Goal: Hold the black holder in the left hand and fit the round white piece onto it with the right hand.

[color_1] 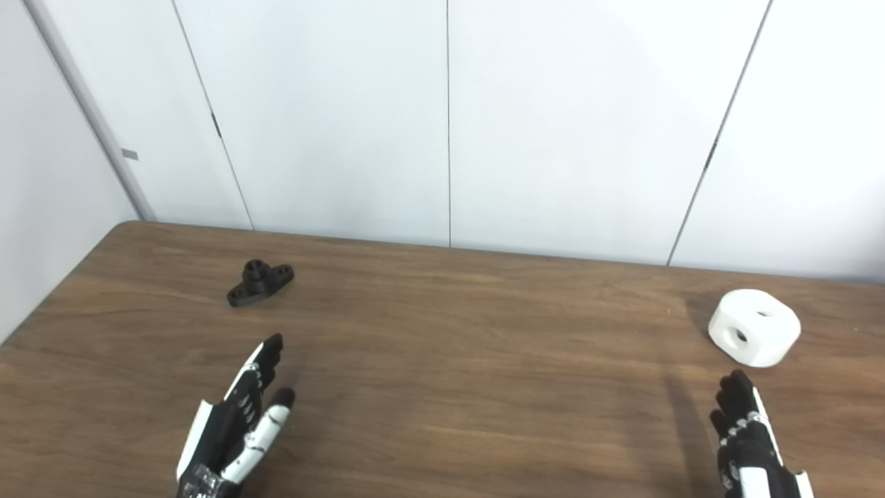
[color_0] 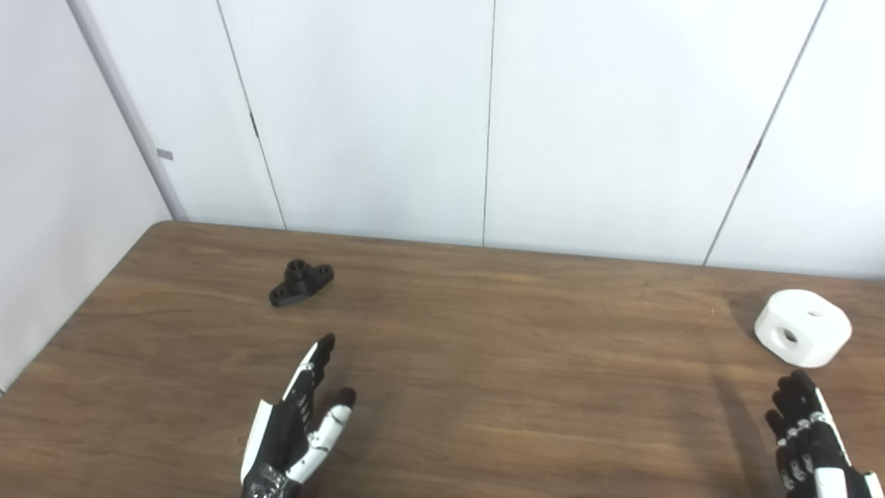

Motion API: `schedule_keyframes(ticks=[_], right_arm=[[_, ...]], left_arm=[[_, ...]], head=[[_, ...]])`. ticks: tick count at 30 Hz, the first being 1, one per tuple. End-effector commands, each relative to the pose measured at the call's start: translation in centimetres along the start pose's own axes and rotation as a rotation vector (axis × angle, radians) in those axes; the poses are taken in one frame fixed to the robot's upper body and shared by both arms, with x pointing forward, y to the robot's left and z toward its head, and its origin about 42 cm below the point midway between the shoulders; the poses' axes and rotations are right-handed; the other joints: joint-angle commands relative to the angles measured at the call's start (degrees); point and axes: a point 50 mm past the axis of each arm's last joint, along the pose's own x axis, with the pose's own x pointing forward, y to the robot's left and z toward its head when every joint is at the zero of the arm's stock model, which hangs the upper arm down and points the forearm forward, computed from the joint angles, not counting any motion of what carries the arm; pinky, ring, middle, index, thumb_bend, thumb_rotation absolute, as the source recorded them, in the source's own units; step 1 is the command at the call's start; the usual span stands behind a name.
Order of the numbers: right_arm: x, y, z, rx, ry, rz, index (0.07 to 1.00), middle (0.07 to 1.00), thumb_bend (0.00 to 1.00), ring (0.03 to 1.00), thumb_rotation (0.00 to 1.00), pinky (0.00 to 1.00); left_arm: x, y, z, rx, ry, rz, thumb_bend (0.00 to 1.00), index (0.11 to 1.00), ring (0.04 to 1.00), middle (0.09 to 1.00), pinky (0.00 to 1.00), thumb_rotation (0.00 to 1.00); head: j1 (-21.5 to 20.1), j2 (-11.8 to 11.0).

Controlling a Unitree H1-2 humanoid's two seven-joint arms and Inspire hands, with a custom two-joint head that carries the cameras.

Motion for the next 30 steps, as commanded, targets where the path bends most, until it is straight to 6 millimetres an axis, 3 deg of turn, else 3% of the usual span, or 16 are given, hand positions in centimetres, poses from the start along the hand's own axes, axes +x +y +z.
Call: schedule_keyframes(ticks=[1, 4, 5, 6, 8, 11, 15, 21, 30], right_arm=[[-2.0, -1.1, -1.6, -0.008, 0.071, -0.02, 0.955, 0.975, 0.55, 0.997, 0.85, 1.0], [-2.0, -1.0, -1.6, -0.006, 0.071, -0.024, 0.95, 0.97, 0.53, 0.986, 0.84, 1.0], [-2.0, -1.0, -1.7, -0.013, 0.072, -0.025, 0.95, 0.97, 0.53, 0.986, 0.84, 1.0], [-2.1, -1.0, -1.7, -0.016, 0.072, -0.026, 0.949, 0.967, 0.53, 0.988, 0.85, 1.0], [-2.1, -1.0, -1.8, -0.023, 0.072, -0.027, 0.947, 0.964, 0.53, 0.983, 0.85, 1.0], [-2.1, -0.9, -1.8, -0.02, 0.073, -0.031, 0.944, 0.963, 0.53, 0.98, 0.85, 1.0], [-2.1, -0.8, -1.8, -0.017, 0.078, -0.035, 0.938, 0.96, 0.54, 0.986, 0.84, 1.0], [-2.2, -1.0, -1.8, -0.018, 0.075, -0.032, 0.938, 0.953, 0.56, 0.972, 0.84, 1.0], [-2.2, -1.2, -1.7, -0.001, 0.065, -0.028, 0.939, 0.957, 0.56, 0.967, 0.83, 1.0]], left_arm=[[-1.7, 0.0, 0.8, 0.035, 0.024, 0.04, 0.6, 0.944, 0.959, 0.939, 0.98, 0.48], [-0.7, 0.3, 1.8, 0.075, 0.017, 0.069, 0.66, 0.929, 0.944, 0.93, 0.96, 0.33], [-0.1, 0.5, 2.2, 0.083, 0.009, 0.087, 0.66, 0.929, 0.944, 0.93, 0.96, 0.33], [0.6, 0.8, 2.6, 0.104, -0.003, 0.101, 0.71, 0.918, 0.94, 0.925, 0.94, 0.26], [1.5, 1.3, 3.2, 0.148, -0.021, 0.12, 0.74, 0.913, 0.93, 0.919, 0.92, 0.22], [2.6, 2.1, 3.7, 0.191, -0.039, 0.142, 0.79, 0.898, 0.912, 0.904, 0.89, 0.22], [4.4, 3.7, 4.6, 0.288, -0.046, 0.191, 0.85, 0.876, 0.934, 0.905, 0.94, 0.27], [6.1, 5.9, 5.6, 0.383, -0.055, 0.263, 0.85, 0.836, 0.914, 0.882, 0.92, 0.26], [9.0, 9.3, 5.0, 0.46, 0.045, 0.328, 0.83, 0.815, 0.906, 0.883, 0.88, 0.28]], head=[[-0.1, 0.0], [-0.4, 0.2], [-0.6, 0.2], [-0.7, 0.2], [-0.9, 0.2], [-1.0, 0.1], [-1.0, 0.2], [-1.1, 0.6], [-1.0, 1.1]])
